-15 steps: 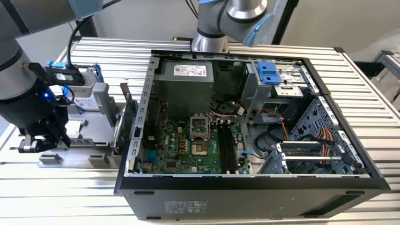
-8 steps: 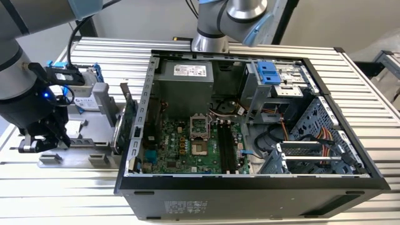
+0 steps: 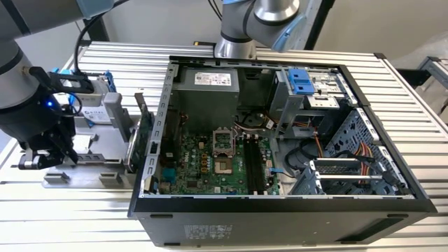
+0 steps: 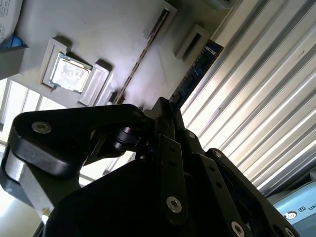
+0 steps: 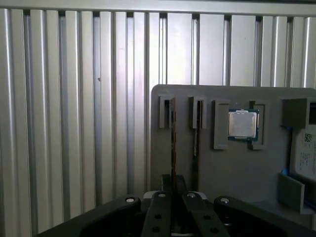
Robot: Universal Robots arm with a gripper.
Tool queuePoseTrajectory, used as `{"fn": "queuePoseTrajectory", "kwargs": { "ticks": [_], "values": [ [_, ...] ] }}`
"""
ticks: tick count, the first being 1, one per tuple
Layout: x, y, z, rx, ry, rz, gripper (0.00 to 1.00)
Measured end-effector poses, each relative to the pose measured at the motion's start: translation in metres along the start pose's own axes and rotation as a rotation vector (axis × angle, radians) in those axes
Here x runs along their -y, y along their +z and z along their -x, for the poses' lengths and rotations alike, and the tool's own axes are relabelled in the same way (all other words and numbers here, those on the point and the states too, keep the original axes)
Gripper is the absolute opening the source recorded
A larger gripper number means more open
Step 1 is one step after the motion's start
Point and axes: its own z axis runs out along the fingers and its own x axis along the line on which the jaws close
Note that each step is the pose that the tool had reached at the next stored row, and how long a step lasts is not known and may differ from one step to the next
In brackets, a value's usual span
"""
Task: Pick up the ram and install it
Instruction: 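Pick up the ram and move it above insertion slot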
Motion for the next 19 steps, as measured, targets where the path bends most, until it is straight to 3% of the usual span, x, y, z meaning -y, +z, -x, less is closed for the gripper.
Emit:
{"fn": "queuePoseTrajectory", "kwargs": {
  "ticks": [14, 19],
  "values": [
    [0.0000, -0.0154, 0.0007, 0.0000, 0.001, 0.0000, 0.00],
    [0.0000, -0.0164, 0.0007, 0.0001, 0.001, -0.0001, 0.00]
  ]
}}
